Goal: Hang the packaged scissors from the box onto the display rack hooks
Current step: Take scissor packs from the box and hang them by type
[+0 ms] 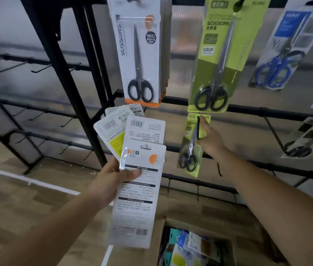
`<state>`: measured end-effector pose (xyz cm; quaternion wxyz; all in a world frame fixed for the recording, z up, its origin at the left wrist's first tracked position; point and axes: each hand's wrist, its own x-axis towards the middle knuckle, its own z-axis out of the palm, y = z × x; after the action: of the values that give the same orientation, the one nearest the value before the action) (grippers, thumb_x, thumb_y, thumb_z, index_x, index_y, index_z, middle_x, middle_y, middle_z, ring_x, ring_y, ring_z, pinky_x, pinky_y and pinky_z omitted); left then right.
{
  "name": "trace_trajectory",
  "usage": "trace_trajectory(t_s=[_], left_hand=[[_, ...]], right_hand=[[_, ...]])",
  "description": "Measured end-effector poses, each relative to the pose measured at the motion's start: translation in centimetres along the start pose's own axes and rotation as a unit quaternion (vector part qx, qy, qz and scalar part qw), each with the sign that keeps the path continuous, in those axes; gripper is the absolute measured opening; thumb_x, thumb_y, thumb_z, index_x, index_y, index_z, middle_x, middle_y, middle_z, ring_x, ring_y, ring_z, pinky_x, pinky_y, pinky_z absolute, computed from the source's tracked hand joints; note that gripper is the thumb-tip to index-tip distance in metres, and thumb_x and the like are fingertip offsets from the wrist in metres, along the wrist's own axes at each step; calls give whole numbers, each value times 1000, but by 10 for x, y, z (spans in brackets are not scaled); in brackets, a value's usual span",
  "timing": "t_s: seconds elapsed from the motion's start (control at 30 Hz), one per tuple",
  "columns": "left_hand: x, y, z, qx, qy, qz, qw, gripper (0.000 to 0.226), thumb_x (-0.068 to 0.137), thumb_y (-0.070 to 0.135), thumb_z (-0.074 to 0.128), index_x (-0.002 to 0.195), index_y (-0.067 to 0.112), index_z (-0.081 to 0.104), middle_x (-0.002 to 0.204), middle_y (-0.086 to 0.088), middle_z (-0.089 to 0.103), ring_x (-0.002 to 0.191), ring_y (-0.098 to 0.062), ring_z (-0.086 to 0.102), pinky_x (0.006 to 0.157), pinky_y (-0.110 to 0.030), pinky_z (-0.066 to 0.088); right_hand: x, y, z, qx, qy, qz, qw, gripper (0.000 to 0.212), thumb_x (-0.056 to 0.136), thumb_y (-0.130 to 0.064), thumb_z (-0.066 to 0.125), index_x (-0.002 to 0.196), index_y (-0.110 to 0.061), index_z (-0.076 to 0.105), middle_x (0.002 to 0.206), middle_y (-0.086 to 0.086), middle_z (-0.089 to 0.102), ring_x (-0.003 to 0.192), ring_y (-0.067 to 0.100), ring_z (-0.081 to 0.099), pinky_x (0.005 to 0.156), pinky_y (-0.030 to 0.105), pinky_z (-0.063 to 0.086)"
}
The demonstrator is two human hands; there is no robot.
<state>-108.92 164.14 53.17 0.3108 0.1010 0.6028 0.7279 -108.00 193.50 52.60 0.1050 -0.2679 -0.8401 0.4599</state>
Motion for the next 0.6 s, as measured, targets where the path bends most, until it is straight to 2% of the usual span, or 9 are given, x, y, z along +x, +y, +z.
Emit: trace_trajectory(t_s=[0.1, 0.17, 0.27, 0.33, 0.4, 0.43, 0.47, 0.53, 0.6], left_hand=[[8, -3, -3, -12, -17, -9, 1000, 47, 67, -2, 65, 113, 10, 58, 102, -18, 71, 86, -35, 70, 61, -37, 57], [11, -4, -4, -19, -26, -10, 999, 48, 67, -1, 65, 114, 10, 58, 102, -17, 71, 86, -34, 70, 61, -36, 57], [13, -6, -2, -28, -22, -21, 999, 50, 66, 2, 67, 115, 9, 57, 102, -14, 72, 86, -32, 71, 60, -35, 57], [13, -7, 1, -36, -16, -22, 999, 50, 66, 2, 67, 114, 11, 58, 101, -12, 72, 86, -30, 71, 59, -34, 57], [12, -7, 6, -44, -10, -15, 999, 48, 66, 3, 68, 112, 13, 60, 100, -9, 73, 85, -27, 71, 59, -33, 57], [10, -7, 10, -49, -4, -12, 999, 47, 66, 4, 68, 111, 15, 60, 99, -8, 73, 85, -26, 71, 59, -32, 57], [8, -7, 13, -56, 2, -8, 998, 46, 66, 4, 68, 110, 16, 61, 98, -8, 74, 84, -26, 72, 58, -32, 57], [4, -7, 21, -70, 11, 5, 997, 48, 66, 3, 68, 112, 15, 59, 99, -9, 73, 85, -27, 71, 59, -33, 57], [-4, -6, 30, -76, 14, 20, 997, 51, 67, 4, 69, 115, 14, 58, 103, -10, 72, 88, -29, 71, 61, -35, 57]], right_hand=[[28, -12, -2, -63, -34, 19, 997, 71, 91, -2, 48, 149, -28, 17, 144, 10, 41, 124, 29, 44, 90, 28, 38], [31, -15, -2, -82, 1, 28, 996, 64, 91, -1, 47, 147, -21, 24, 142, 14, 42, 125, 32, 43, 87, 29, 36], [8, -12, 2, 41, 95, 105, 989, 62, 92, -1, 47, 147, -23, 26, 148, 6, 35, 113, 19, 49, 86, 28, 43], [-19, -10, 10, 77, 111, 125, 983, 47, 93, -4, 48, 138, -17, 43, 144, 7, 42, 107, 17, 52, 84, 29, 49], [-48, -11, 18, 142, 45, 122, 981, 19, 93, -11, 53, 111, -11, 60, 114, 11, 64, 95, 19, 61, 82, 32, 52], [-66, -16, 21, 192, -12, 118, 974, 14, 92, -18, 57, 103, -11, 61, 95, 8, 68, 83, 17, 65, 73, 30, 54], [-85, -22, 23, 228, -74, 105, 965, 18, 89, -27, 60, 99, -13, 62, 83, 3, 69, 72, 13, 66, 65, 26, 54], [-114, -35, 28, 241, -184, 76, 950, 27, 79, -35, 67, 95, -15, 59, 80, -3, 69, 67, 9, 67, 58, 24, 53], [-131, -40, 34, 261, -226, 52, 937, 30, 73, -14, 75, 98, -13, 58, 88, -2, 70, 71, 6, 68, 58, 22, 53]])
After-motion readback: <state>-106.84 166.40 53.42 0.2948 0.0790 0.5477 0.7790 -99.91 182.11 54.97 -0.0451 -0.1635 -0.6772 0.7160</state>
